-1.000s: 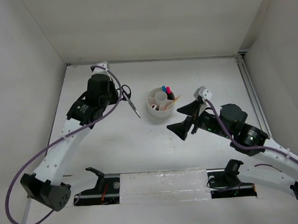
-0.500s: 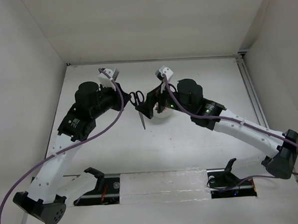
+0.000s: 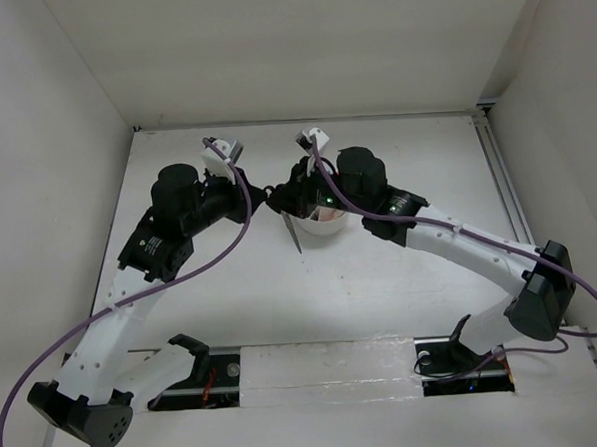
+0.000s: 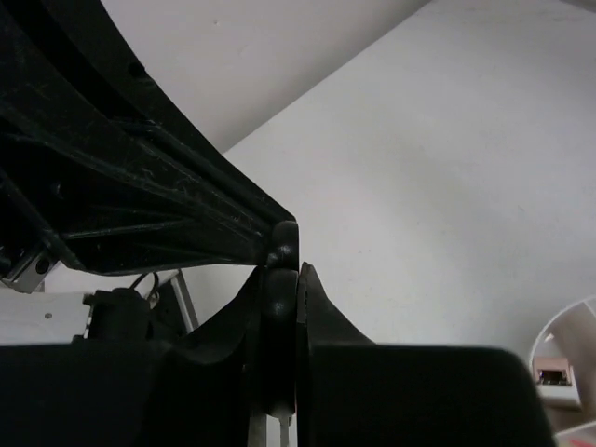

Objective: Sort the stationery into containers
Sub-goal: Place the scissors in the storage box.

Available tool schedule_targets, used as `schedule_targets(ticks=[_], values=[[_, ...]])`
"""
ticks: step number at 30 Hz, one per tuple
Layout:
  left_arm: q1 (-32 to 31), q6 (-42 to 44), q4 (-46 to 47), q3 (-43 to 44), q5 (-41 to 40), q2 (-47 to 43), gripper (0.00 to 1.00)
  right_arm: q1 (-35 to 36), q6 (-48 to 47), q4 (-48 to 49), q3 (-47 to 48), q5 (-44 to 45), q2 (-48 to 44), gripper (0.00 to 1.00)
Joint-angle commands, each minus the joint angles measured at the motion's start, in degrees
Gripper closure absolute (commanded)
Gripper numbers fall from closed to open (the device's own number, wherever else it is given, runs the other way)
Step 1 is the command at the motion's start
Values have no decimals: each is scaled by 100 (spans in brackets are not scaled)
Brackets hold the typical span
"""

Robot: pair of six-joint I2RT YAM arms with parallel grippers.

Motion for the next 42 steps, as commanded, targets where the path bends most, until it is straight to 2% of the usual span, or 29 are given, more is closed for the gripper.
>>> schedule_targets(ticks=[1, 3, 4, 5, 6, 7, 9, 11, 13, 17, 22, 24, 29, 31, 35, 42], values=[[-15, 102, 396, -8, 258, -93, 100, -85, 55, 475, 391, -292, 84, 97], [-15, 102, 396, -8, 118, -145, 100, -154, 55, 370, 444, -292, 146, 100], [-15, 41, 396, -8, 4, -145, 83, -155, 55, 369, 445, -344, 146, 100], [-15, 41, 396, -8, -267, -215, 58, -233, 55, 369, 392, -345, 146, 100], [-15, -46, 448, -69, -539, -294, 23, -295, 55, 369, 392, -415, 146, 100], [-15, -143, 509, -70, -838, -347, 0, -452, -15, 369, 340, -546, 146, 100], [54, -406, 562, -245, -1583, -496, 0, -620, -496, 526, 278, -731, 85, 100], [274, -749, 720, -429, -2043, -628, 0, -901, -962, 825, 51, -1371, -28, 100], [415, -925, 791, -676, -2466, -734, 0, -1077, -1377, 1649, -222, -1915, -169, 100], [415, -856, 791, -791, -2195, -839, 0, -1682, -1378, 2864, -636, -2304, -355, 100], [415, -741, 897, -975, -1932, -901, 0, -1965, -1483, 3715, -584, -2779, 267, 100], [415, -689, 958, -975, -1686, -901, 0, -2018, -1422, 4655, -767, -2779, 462, 100], [415, -689, 1011, -1028, -1500, -849, 0, -2193, -1291, 5509, -821, -2604, 1085, 100], [415, -637, 1011, -1028, -1430, -848, 0, -2247, -1220, 6124, -961, -2464, 1227, 100], [415, -636, 1011, -1028, -1360, -787, 0, -2396, -1026, 6170, -962, -2682, 1456, 100], [415, -636, 1011, -1028, -1202, -734, 0, -2502, -825, 6898, -1444, -2736, 1632, 100]])
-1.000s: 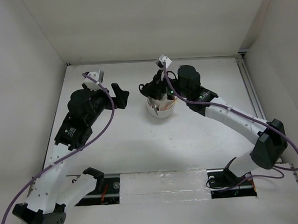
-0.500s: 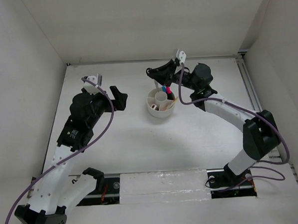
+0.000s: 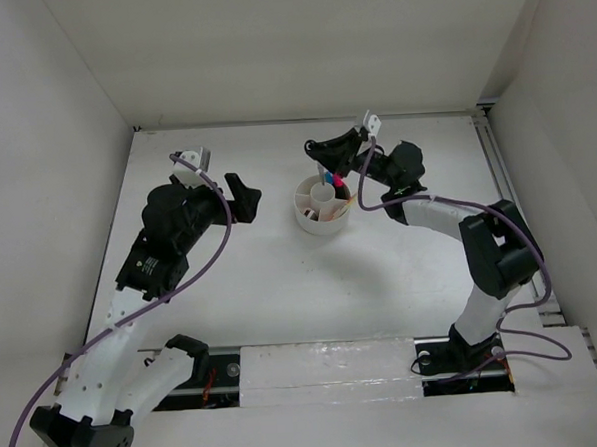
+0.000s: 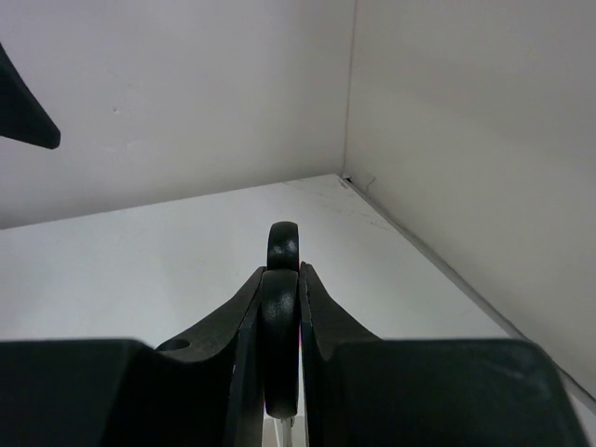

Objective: Sort the stationery into containers
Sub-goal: Place the scissors in the storage box.

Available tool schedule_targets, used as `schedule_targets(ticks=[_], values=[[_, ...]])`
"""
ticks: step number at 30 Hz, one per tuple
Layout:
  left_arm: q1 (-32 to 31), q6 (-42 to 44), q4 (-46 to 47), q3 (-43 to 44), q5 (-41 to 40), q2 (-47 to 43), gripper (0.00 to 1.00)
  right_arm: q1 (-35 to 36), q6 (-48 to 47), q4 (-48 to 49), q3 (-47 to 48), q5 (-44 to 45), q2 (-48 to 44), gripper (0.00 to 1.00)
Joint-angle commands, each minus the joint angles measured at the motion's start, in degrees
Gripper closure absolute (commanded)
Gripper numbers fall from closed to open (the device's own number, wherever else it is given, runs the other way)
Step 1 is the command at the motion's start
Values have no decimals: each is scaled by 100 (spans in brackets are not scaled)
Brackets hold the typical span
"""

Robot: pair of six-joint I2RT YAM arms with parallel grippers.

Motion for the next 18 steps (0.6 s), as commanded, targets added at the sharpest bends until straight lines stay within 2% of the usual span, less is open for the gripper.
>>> schedule_targets(ticks=[1, 9, 18], values=[[0, 66, 314, -25, 173, 5, 0, -12, 247, 1100, -255, -209, -8, 100], [0, 66, 314, -25, 340, 57, 0, -65, 633, 1953, -854, -68, 229, 100], [0, 66, 314, -25, 393, 57, 0, -223, 1161, 2674, -907, -130, 730, 100]])
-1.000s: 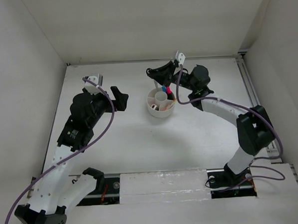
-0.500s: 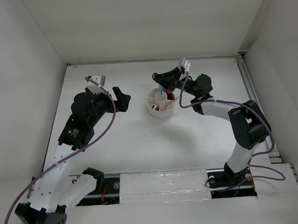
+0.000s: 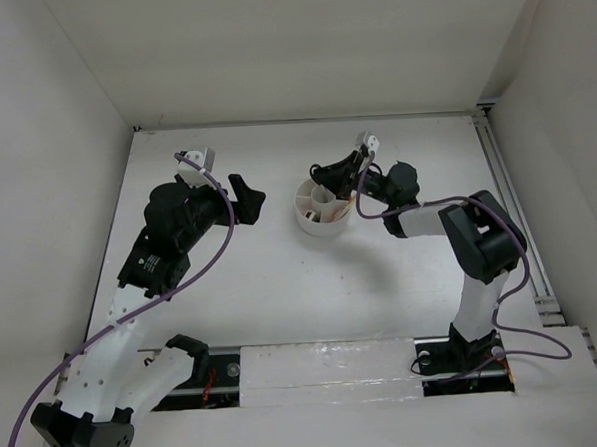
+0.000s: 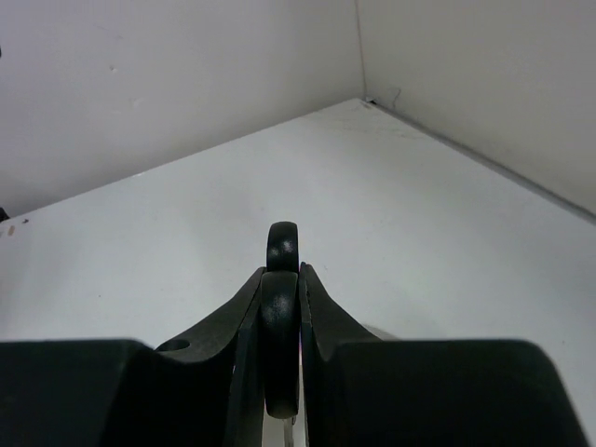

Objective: Sort the stationery into containers
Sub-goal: Place the scissors in the storage box, then reset both arms

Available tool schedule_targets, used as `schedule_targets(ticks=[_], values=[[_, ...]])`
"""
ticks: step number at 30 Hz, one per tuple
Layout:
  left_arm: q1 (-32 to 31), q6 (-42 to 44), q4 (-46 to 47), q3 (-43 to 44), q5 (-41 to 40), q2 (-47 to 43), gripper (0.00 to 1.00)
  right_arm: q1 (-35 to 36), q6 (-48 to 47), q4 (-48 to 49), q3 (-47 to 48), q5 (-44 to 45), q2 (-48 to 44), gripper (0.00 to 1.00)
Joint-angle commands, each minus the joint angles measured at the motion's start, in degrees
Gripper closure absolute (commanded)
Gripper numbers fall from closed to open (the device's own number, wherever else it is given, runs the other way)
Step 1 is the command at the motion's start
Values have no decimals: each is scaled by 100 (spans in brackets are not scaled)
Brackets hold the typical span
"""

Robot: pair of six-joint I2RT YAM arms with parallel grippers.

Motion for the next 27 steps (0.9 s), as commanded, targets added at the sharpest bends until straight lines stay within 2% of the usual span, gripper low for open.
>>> schedule_targets(ticks=[1, 4, 7, 8, 11, 13, 15, 16, 17, 19, 21, 22, 25, 26, 27], values=[[0, 66, 312, -25, 166, -37, 0, -90, 424, 1623, 9, -79, 51, 100], [0, 66, 312, -25, 166, 16, 0, -90, 478, 1685, 9, -79, 104, 100], [0, 118, 312, -25, 166, 16, 0, -90, 556, 1756, 9, -132, 252, 89], [0, 118, 312, -25, 166, 16, 0, -90, 661, 1921, 9, -132, 323, 67], [0, 118, 312, -25, 166, 16, 0, -90, 793, 2273, -209, -80, 376, 46], [0, 118, 312, -25, 166, 16, 0, -90, 794, 2599, -325, 43, 376, 39], [0, 118, 312, -25, 166, 16, 0, -90, 855, 2660, -387, 131, 306, 29], [0, 118, 312, -25, 62, 16, 0, -90, 856, 2661, -387, 131, 210, 29], [0, 118, 312, -25, -26, 16, 0, -90, 925, 2661, -448, 131, 131, 0], [0, 40, 259, 28, -448, 16, 0, -90, 996, 2522, -501, 271, -255, 0], [0, -118, 75, 28, -834, 16, 0, -90, 944, 1961, -501, 447, -902, 0], [0, -119, 13, 89, -1184, 68, 0, -11, 613, 1340, -571, 544, -1168, 0], [0, -260, -128, 151, -1529, 139, 0, 182, -247, -304, -379, 1438, -2284, 0], [0, -260, -198, 212, -1600, 139, 0, 261, -408, -1458, -282, 2137, -2548, 0], [0, -338, -285, 213, -1696, 191, 0, 410, -601, -1957, -168, 2414, -2777, 0]])
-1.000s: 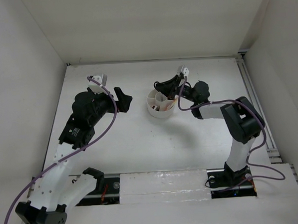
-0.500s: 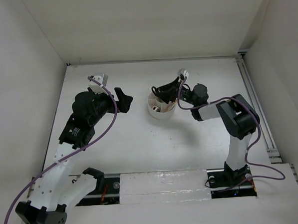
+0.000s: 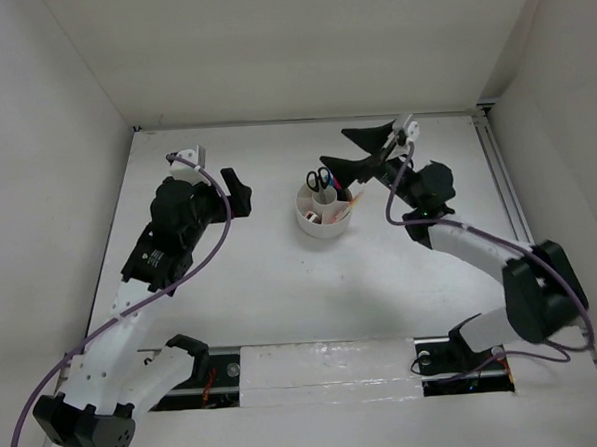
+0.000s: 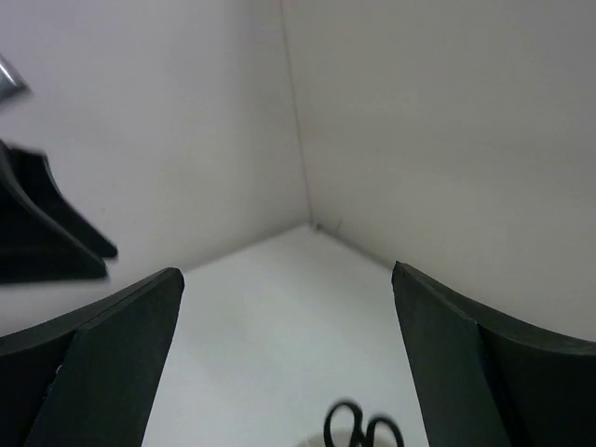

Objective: Sort the stationery into containers
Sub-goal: Reset both arms

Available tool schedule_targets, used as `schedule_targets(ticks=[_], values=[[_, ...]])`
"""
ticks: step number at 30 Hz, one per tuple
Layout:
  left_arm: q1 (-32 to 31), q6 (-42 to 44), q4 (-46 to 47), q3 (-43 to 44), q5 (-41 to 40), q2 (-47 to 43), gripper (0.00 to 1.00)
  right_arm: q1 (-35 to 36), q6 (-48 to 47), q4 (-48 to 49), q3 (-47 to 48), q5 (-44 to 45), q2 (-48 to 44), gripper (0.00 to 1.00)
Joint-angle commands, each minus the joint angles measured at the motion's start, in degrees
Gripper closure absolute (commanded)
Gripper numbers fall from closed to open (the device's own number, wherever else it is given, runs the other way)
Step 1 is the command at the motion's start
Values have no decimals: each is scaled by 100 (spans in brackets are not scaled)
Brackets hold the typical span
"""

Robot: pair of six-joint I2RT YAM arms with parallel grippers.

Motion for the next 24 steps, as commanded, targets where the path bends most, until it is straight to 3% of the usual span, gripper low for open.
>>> schedule_targets(ticks=[1, 2, 4, 5, 6, 10, 16, 24], values=[[0, -294, -170, 210, -691, 41, 0, 389, -1002, -1562, 555, 1547, -1088, 0], [0, -356, -284, 271, -1023, 41, 0, 651, -1118, -2550, 679, 2491, -1301, 0], [0, -479, -451, 325, -1403, 41, 0, 1003, -1303, -3617, 1195, 3610, -1661, 0], [0, -671, -582, 490, -1822, 102, 0, 1170, -1303, -4841, 1408, 4191, -1950, 0], [0, -752, -705, 553, -1983, 103, 0, 1329, -1303, -5358, 1575, 5206, -2084, 0], [0, -955, -1198, 729, -2581, -64, 0, 2032, -593, -7785, 1998, 6541, -3058, 0], [0, -1191, -1506, 677, -3206, -967, 0, 2157, 392, -10465, 2060, 6701, -4763, 0], [0, -1333, -1402, -325, -3207, -2313, 0, 2157, 595, -12227, 2517, 6517, -5951, 0]])
